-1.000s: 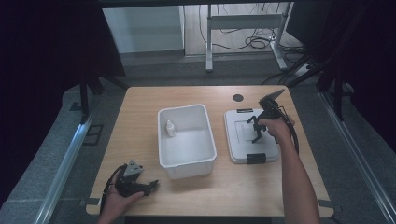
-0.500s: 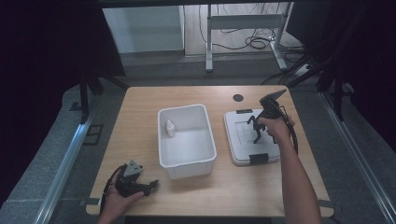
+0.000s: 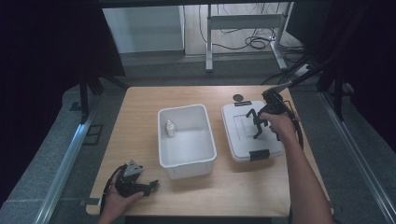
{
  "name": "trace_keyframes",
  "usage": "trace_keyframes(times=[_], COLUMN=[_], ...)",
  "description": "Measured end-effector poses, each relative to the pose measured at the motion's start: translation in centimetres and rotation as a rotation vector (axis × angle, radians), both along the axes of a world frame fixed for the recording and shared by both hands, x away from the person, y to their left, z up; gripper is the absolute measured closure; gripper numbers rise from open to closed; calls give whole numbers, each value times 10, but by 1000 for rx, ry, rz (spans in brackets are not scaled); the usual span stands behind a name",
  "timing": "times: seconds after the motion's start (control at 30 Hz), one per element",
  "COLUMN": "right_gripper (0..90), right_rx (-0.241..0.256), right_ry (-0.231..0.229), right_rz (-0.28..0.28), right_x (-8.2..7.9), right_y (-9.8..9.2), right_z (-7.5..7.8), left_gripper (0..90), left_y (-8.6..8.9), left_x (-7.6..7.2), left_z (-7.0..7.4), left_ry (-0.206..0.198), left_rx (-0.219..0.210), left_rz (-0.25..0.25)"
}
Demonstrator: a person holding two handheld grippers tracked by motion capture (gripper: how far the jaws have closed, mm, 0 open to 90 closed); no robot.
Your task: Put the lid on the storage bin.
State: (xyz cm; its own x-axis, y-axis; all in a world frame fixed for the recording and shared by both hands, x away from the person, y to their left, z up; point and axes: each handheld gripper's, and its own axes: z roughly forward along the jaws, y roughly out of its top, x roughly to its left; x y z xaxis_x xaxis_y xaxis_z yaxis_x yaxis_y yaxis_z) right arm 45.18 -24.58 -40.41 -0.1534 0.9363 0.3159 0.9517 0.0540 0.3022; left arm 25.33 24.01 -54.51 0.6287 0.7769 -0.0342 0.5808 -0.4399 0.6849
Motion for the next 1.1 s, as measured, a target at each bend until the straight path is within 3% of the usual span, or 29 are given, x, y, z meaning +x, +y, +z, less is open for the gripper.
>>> trace_keyframes(times=[0.33,0.67,0.87,1.1], right_gripper=[855,854,854,854], right_rx=[24,42,56,74], right_ry=[-38,-45,-71,-83], right_rz=[5,6,28,84], right_x=[-20,-28,-33,-36], right_y=[-4,-5,5,30], right_z=[41,58,75,84], left_gripper=[115,115,115,116], left_y=[0,0,0,0], left_x=[0,0,0,0], left_z=[0,0,0,0], left_ry=[-3,-1,0,0], left_rx=[-2,-1,-1,0], left_rz=[3,4,5,5])
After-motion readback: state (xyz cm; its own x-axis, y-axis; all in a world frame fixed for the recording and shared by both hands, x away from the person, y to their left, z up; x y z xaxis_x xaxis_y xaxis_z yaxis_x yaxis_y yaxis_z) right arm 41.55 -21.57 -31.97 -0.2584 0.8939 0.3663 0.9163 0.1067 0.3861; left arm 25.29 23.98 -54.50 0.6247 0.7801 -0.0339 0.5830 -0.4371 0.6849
